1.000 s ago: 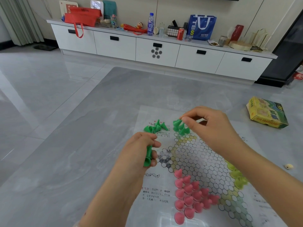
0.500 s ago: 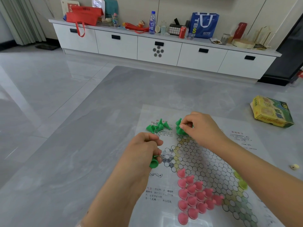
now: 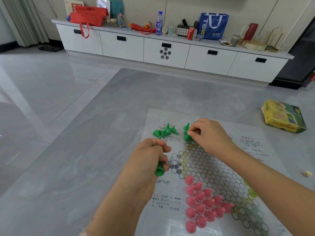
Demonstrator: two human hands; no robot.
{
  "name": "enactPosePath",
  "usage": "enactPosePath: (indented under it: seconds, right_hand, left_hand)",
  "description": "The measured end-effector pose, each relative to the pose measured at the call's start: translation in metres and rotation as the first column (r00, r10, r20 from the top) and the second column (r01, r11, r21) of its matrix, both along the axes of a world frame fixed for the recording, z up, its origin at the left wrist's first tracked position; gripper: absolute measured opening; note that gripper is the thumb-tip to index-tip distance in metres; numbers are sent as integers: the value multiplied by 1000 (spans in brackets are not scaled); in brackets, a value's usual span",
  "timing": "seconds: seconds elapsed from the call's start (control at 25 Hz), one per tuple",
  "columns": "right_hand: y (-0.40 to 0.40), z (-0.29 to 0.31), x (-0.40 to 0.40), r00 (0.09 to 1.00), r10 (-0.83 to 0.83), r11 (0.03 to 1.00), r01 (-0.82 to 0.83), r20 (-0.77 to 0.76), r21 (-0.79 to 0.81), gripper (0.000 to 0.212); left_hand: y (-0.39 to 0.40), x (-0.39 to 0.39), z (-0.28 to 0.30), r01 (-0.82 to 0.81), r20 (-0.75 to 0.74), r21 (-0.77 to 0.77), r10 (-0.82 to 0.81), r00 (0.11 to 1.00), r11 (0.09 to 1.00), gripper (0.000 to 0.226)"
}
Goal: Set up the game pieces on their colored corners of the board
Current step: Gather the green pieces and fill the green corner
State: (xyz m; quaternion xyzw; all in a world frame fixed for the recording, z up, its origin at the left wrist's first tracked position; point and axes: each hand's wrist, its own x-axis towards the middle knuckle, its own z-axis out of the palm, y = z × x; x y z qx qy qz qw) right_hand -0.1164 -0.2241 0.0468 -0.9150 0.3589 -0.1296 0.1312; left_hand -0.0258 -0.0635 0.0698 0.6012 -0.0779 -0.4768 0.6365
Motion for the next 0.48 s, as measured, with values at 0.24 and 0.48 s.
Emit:
enactPosePath:
  seconds: [0.24, 0.48]
  right_hand:
    - [-2, -3, 0, 1000, 8, 1000, -8, -10, -2, 18]
    - [1, 1, -3, 1000, 2, 999, -1, 23, -36, 20]
  left_hand:
    - [-2, 0, 5, -11, -27, 14, 12, 1000, 1000, 32]
    - [-1, 4, 5, -114, -187, -61, 101, 977, 992, 13]
